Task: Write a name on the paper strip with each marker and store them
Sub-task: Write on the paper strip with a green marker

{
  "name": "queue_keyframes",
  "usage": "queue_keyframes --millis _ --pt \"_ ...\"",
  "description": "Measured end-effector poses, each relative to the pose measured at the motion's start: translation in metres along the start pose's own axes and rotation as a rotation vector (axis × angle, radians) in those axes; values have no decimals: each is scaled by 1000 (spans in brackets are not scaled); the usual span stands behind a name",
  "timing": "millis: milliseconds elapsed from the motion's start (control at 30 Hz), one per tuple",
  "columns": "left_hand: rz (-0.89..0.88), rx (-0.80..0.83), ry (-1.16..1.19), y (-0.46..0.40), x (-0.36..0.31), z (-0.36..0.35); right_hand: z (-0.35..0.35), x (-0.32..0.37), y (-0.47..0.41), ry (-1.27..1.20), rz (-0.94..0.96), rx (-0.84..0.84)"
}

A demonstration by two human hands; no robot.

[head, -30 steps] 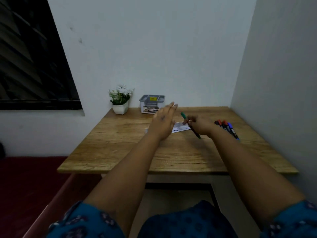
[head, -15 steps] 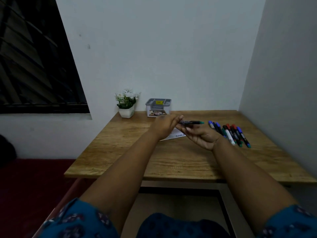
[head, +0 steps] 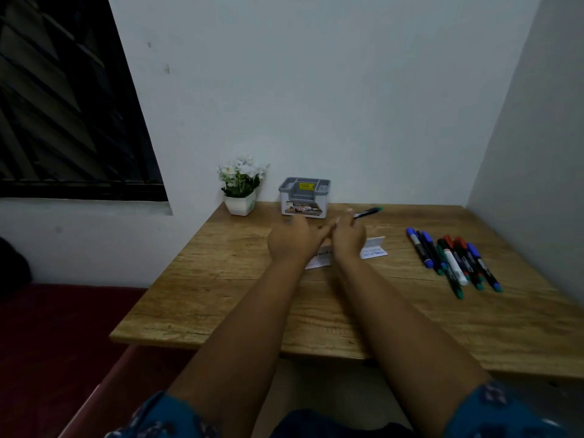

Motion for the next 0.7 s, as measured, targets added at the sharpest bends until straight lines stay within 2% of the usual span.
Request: queue_keyframes --millis 33,67,167,267,367,433,500,567,633,700 --pt "3 -7 -55 2 8 -3 10 1 -10 -30 -13 -79" --pt "-34 -29 -72 4 13 -6 16 7 -20 -29 -2 -88" --pt "-247 -57 -20 14 11 -16 2 23 -46 63 72 86" --pt "-292 111 -123 17 8 -33 -16 16 -46 179 42 232" --pt "-256 239 -174 21 14 -49 -13 -22 -43 77 -149 291" --pt "-252 291 -158 23 15 -55 -6 -39 -41 128 -158 356" --pt "-271 392 -81 22 15 -56 -2 -41 -39 148 -96 435" --pt "-293 553 132 17 15 -54 -3 -37 -40 135 -45 509" --pt "-331 660 340 10 16 -51 -8 -35 -40 141 -37 594" --pt "-363 781 418 7 19 -57 -10 -37 -42 151 -54 658"
Point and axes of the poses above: each hand's wrist, its own y-axis away from the middle knuckle, its own z-axis out of the back of the hand, x = y × z, the point moved 9 cm from there along -y, towards the middle knuckle, and after that the axes turned 9 degrees about x, right-handed, at the moved point
